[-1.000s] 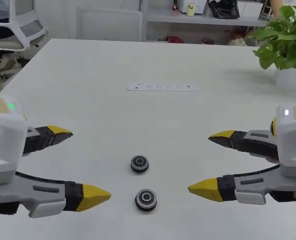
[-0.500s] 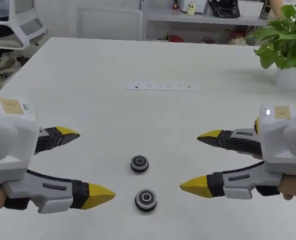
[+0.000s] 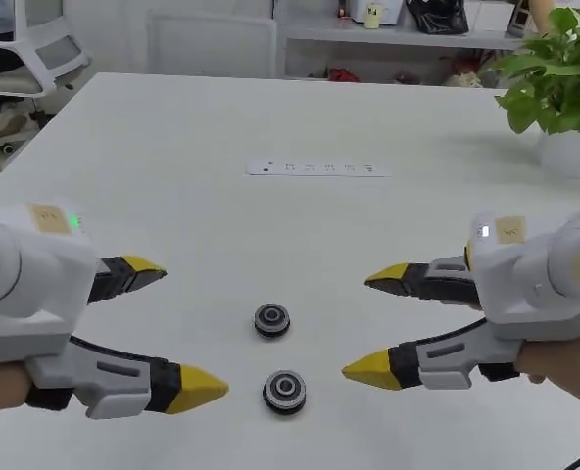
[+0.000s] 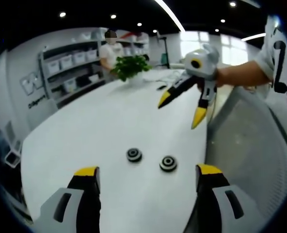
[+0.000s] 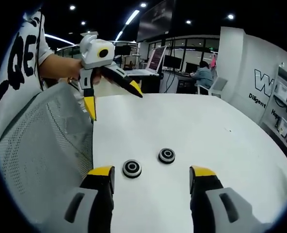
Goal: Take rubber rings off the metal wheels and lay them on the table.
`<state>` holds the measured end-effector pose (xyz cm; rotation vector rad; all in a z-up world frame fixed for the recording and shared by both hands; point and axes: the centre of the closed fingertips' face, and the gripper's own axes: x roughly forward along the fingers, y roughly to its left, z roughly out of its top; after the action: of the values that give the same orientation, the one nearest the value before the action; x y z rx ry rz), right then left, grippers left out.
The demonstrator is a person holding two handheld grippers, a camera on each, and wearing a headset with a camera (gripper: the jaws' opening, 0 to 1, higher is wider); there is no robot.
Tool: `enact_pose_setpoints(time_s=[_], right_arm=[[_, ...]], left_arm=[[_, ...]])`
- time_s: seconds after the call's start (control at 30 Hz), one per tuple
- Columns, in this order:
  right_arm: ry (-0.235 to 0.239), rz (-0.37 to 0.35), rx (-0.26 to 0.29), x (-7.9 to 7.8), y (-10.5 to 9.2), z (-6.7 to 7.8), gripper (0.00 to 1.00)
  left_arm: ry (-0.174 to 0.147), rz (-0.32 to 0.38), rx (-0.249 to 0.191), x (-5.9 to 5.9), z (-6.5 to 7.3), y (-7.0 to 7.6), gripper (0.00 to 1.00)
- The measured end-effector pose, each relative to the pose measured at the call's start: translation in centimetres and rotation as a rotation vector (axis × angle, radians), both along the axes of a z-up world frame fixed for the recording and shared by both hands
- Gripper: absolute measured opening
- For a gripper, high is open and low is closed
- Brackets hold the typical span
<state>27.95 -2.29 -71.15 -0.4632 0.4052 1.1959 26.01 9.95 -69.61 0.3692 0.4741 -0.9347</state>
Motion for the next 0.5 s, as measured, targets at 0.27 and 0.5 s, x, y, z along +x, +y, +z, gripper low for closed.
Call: enact_pose_setpoints(time_s=[0.27,0.5], right_arm=[[0.025,0.021,-0.012,0.1,0.2,-1.1,0.59],[0.043,0.047,-0.019,0.1,0.6,-2.1,0.58]], left_arm=[[0.007,-0.028,0.019,0.2,-0.8,-0.5,0.81],[0.020,-0.045,0.026,0.4,-1.4,-1.0,0.80]])
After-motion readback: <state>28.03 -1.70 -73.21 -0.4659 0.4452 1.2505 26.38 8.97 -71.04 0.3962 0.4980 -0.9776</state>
